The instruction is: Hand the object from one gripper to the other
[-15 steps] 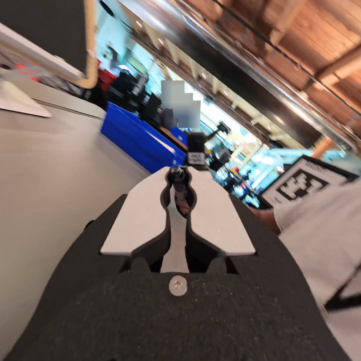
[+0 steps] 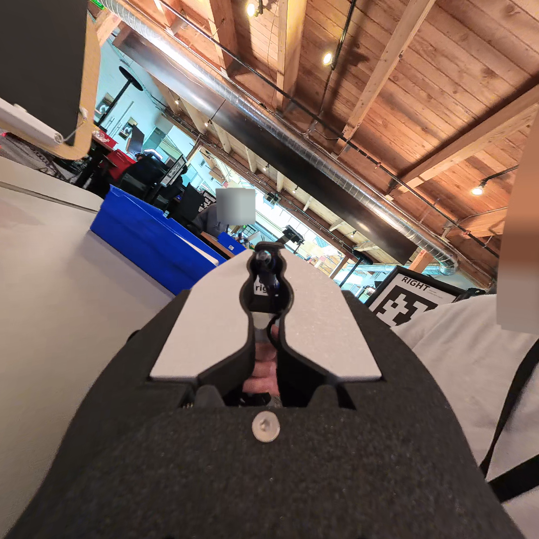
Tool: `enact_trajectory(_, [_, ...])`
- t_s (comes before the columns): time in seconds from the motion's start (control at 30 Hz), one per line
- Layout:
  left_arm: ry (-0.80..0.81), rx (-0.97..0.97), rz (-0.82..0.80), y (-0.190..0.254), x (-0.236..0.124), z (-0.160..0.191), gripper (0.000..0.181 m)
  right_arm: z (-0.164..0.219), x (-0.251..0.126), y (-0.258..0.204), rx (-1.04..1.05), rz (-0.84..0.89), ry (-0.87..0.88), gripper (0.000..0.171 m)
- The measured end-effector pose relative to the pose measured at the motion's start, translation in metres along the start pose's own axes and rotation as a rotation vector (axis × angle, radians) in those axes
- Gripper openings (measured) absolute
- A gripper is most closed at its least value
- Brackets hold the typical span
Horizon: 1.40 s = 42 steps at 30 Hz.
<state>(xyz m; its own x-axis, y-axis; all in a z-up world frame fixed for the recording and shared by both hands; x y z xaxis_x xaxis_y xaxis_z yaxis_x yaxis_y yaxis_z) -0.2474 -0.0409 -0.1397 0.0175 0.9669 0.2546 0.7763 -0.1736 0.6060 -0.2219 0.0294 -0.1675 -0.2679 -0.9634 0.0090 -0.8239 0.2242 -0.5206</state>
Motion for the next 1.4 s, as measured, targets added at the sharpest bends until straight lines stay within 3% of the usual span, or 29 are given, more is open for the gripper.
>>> enact_trajectory(0.17, [-0.003, 0.025, -0.026, -0.001, 0.004, 0.003, 0.011, -0.008, -0.010, -0.012, 0.000, -0.084, 0.051, 0.033])
enact_trajectory(0.27, [-0.015, 0.041, -0.029, 0.001, 0.006, 0.004, 0.010, -0.006, -0.012, -0.009, 0.032, -0.093, 0.033, 0.016])
enact_trajectory(0.5, [-0.071, 0.131, -0.114, 0.001, 0.008, 0.009, 0.011, -0.003, -0.016, -0.004, 0.102, -0.106, -0.043, 0.015])
enact_trajectory(0.7, [-0.112, 0.077, -0.045, 0.001, 0.010, 0.013, 0.011, -0.003, -0.021, -0.005, 0.083, -0.091, -0.088, 0.014])
enact_trajectory(0.83, [-0.143, 0.095, -0.069, -0.005, 0.001, 0.009, 0.030, -0.003, -0.028, 0.000, 0.102, -0.093, -0.111, 0.015])
enact_trajectory(0.9, [-0.216, 0.172, -0.115, -0.007, -0.005, 0.011, 0.040, -0.002, -0.033, 0.005, 0.072, -0.069, -0.151, 0.015])
enact_trajectory(1.0, [-0.460, 0.285, -0.176, -0.016, -0.011, 0.032, 0.054, 0.006, -0.042, 0.014, -0.010, -0.007, -0.280, 0.015])
enact_trajectory(1.2, [-0.724, 0.446, -0.160, -0.014, 0.000, 0.072, 0.052, 0.030, -0.050, 0.020, -0.085, -0.029, -0.570, 0.015])
enact_trajectory(1.3, [-0.934, 0.674, -0.330, -0.025, 0.004, 0.097, 0.040, 0.039, -0.051, 0.023, -0.145, -0.001, -0.641, 0.015])
enact_trajectory(1.4, [-1.032, 0.854, -0.463, -0.028, 0.011, 0.106, 0.036, 0.044, -0.049, 0.022, -0.178, 0.007, -0.679, 0.015])
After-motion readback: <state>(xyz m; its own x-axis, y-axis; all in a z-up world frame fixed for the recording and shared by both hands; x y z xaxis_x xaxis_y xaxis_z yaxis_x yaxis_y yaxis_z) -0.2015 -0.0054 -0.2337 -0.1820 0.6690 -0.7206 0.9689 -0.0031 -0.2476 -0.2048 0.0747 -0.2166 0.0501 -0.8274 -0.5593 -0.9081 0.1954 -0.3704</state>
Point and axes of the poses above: each gripper's, where its closed fingertips meet, x out along the fingers, z out of its underside, y = z × x across the jaws, the point moved 3 cm from there along -x, back along the fingers, and after that the axes turned 13 degrees about -y, right-handed, at the moved point
